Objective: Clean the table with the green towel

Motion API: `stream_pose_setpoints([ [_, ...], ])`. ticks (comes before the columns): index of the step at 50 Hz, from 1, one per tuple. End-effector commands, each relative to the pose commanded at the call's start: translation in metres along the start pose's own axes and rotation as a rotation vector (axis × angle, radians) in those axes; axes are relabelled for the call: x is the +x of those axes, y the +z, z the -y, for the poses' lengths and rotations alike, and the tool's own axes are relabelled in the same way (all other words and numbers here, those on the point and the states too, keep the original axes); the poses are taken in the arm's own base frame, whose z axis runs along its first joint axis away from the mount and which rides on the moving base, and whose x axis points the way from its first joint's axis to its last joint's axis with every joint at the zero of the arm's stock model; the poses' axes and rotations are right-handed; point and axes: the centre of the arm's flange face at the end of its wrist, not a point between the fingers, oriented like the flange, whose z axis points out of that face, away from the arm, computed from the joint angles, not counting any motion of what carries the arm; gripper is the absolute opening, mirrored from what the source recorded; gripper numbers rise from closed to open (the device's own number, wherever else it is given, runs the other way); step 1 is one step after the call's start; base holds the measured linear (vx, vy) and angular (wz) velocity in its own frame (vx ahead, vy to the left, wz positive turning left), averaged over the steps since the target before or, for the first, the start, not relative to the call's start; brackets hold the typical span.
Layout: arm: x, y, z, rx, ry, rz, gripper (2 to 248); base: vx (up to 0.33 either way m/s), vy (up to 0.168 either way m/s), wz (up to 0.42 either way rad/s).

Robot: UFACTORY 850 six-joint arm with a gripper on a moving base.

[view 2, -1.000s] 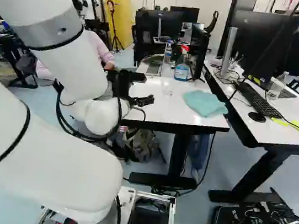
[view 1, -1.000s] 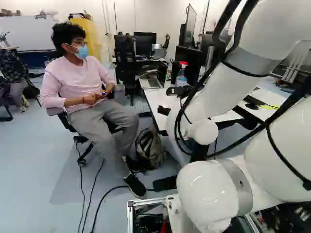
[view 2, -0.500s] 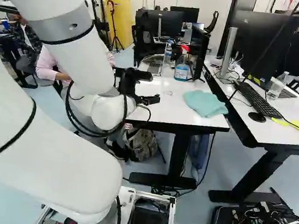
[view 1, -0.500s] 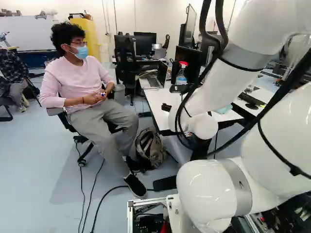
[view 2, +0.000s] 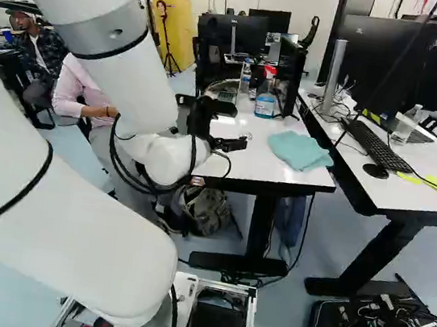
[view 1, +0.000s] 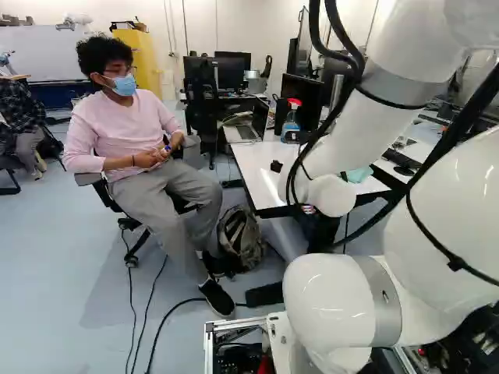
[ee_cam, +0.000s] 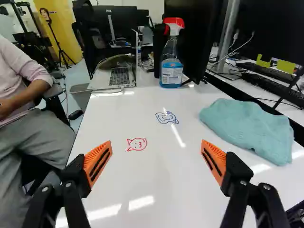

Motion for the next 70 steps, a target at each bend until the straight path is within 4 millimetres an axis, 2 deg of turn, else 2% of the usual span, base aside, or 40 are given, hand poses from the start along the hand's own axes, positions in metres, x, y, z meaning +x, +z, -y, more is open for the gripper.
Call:
stream_pose_setpoints([
  [46, 0.05, 0.014, -0.056, -0.161, 0.044, -0.09, 247, 0.0, 0.0, 0.0],
  [70, 0.058, 0.035, -0.088, -0.233, 0.067, -0.059, 247, 0.0, 0.0, 0.0],
])
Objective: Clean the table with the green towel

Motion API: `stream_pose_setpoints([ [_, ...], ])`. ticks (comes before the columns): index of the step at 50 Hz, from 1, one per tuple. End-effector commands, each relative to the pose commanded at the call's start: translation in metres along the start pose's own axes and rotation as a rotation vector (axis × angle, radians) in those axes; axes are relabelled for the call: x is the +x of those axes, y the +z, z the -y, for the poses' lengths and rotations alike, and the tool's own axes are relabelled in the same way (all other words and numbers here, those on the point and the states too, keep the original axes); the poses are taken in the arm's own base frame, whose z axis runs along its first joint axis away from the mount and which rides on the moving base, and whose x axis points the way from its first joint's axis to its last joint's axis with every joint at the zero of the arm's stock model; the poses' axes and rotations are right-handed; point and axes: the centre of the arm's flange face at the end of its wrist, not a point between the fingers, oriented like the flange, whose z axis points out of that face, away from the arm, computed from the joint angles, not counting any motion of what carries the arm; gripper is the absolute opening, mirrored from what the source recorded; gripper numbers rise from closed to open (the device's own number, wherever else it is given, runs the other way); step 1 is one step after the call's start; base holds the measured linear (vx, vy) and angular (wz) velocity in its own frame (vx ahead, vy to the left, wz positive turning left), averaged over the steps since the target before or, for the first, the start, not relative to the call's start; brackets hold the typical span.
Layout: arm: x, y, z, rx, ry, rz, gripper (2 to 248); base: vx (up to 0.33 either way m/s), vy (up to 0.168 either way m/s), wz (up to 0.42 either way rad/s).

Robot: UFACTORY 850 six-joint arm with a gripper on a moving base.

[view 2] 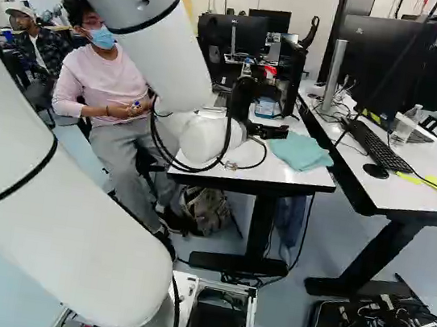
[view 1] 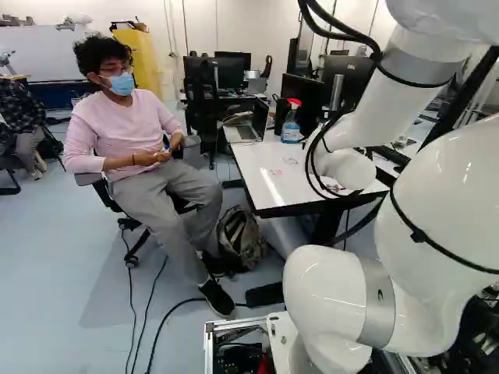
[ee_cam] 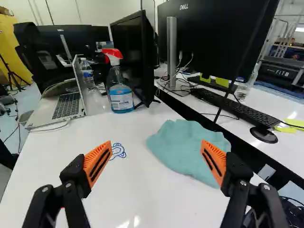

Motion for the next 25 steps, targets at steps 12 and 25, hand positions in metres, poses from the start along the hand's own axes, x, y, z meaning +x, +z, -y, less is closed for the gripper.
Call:
stream_pose_setpoints([
  [12, 0.005, 0.017, -0.013, -0.032, 0.008, 0.011, 247, 0.0, 0.0, 0.0],
  [25, 0.01, 0.041, -0.023, -0.054, 0.015, 0.032, 247, 0.0, 0.0, 0.0],
])
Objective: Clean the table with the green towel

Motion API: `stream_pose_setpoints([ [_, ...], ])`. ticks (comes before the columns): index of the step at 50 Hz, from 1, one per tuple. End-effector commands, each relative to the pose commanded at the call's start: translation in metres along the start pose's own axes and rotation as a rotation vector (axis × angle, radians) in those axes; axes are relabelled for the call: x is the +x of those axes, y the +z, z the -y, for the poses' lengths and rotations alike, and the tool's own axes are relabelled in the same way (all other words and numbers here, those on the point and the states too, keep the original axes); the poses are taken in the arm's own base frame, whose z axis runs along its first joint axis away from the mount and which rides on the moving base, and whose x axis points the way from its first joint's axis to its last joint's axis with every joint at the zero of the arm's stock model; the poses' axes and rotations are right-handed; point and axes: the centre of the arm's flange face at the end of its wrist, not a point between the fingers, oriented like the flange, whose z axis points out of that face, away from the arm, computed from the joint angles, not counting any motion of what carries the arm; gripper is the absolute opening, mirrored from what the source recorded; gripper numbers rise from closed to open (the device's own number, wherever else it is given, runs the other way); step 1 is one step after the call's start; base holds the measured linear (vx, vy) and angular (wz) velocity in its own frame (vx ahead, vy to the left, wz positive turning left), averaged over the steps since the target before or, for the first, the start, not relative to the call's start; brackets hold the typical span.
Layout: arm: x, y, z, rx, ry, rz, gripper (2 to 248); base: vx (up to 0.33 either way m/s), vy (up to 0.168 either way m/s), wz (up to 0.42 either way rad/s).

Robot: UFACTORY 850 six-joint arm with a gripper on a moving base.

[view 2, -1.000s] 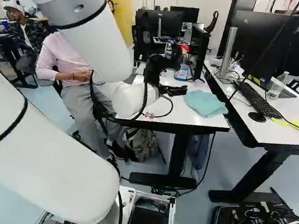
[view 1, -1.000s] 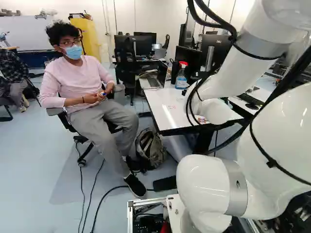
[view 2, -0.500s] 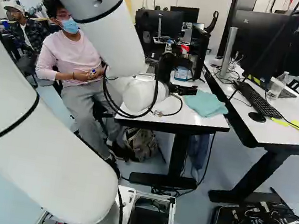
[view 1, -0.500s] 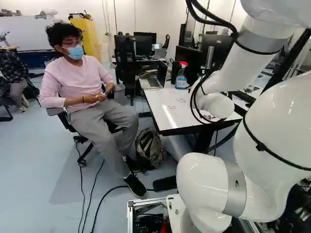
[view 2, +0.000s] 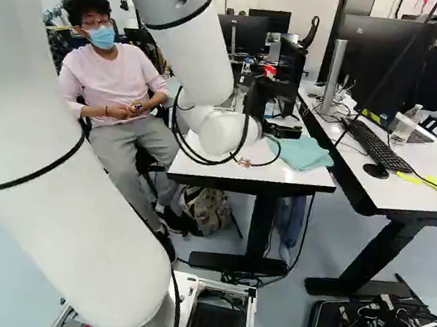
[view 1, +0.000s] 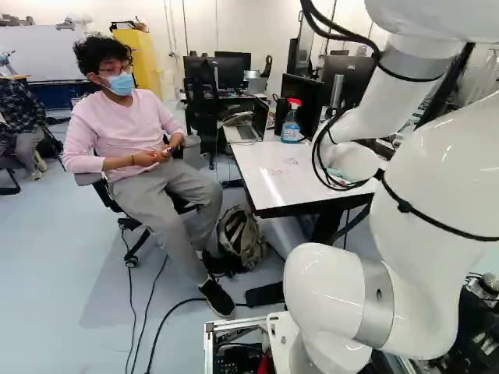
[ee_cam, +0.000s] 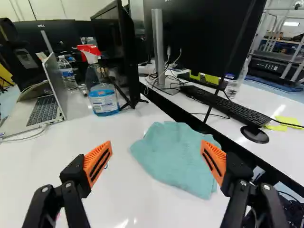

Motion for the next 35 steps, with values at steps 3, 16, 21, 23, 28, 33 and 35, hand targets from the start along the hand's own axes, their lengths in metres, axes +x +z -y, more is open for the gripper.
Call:
stream_pose_setpoints([
  [3, 0.001, 0.006, -0.002, -0.004, 0.001, 0.006, 247, 0.0, 0.0, 0.0],
  [16, 0.007, 0.033, -0.01, -0.022, 0.007, 0.033, 247, 0.0, 0.0, 0.0],
  [21, 0.008, 0.042, -0.014, -0.03, 0.009, 0.042, 247, 0.0, 0.0, 0.0],
  [23, 0.009, 0.045, -0.016, -0.034, 0.011, 0.047, 247, 0.0, 0.0, 0.0],
  [28, 0.009, 0.052, -0.021, -0.044, 0.014, 0.058, 247, 0.0, 0.0, 0.0],
  [33, 0.009, 0.057, -0.028, -0.056, 0.018, 0.071, 247, 0.0, 0.0, 0.0],
  [35, 0.009, 0.059, -0.03, -0.061, 0.02, 0.076, 247, 0.0, 0.0, 0.0],
])
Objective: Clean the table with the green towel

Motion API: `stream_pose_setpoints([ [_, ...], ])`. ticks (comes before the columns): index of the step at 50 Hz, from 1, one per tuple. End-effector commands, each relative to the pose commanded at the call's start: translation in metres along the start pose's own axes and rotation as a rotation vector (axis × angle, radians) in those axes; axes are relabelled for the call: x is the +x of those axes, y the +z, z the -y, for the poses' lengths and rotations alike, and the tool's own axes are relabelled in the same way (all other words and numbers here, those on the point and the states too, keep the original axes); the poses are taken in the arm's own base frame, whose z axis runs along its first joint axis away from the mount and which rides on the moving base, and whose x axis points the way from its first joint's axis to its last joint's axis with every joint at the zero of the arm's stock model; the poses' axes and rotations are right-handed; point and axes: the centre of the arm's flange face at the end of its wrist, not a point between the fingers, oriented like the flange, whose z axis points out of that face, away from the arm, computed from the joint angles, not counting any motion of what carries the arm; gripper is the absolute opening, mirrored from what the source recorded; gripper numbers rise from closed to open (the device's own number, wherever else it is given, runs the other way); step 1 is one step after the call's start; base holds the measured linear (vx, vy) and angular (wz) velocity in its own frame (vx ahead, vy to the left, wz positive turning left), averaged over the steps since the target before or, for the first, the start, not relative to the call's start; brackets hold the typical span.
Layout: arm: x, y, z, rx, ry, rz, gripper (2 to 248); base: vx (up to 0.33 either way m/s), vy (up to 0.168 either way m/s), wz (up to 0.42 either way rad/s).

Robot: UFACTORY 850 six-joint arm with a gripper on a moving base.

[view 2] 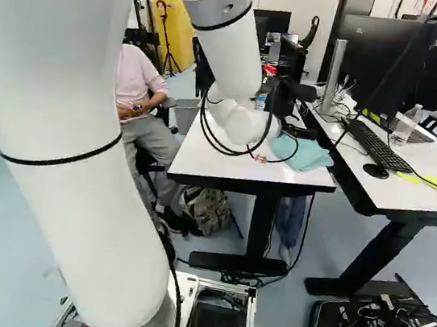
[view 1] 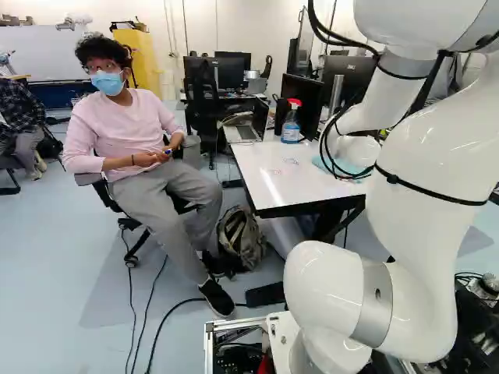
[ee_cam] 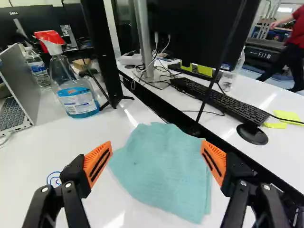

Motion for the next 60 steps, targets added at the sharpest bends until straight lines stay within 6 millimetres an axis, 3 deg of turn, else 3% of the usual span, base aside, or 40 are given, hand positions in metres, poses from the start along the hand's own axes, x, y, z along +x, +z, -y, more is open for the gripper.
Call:
stream_pose_setpoints([
  [27, 0.001, 0.027, -0.022, -0.041, 0.017, 0.076, 247, 0.0, 0.0, 0.0],
  [60, 0.001, 0.057, -0.015, -0.026, 0.012, 0.18, 247, 0.0, 0.0, 0.0],
])
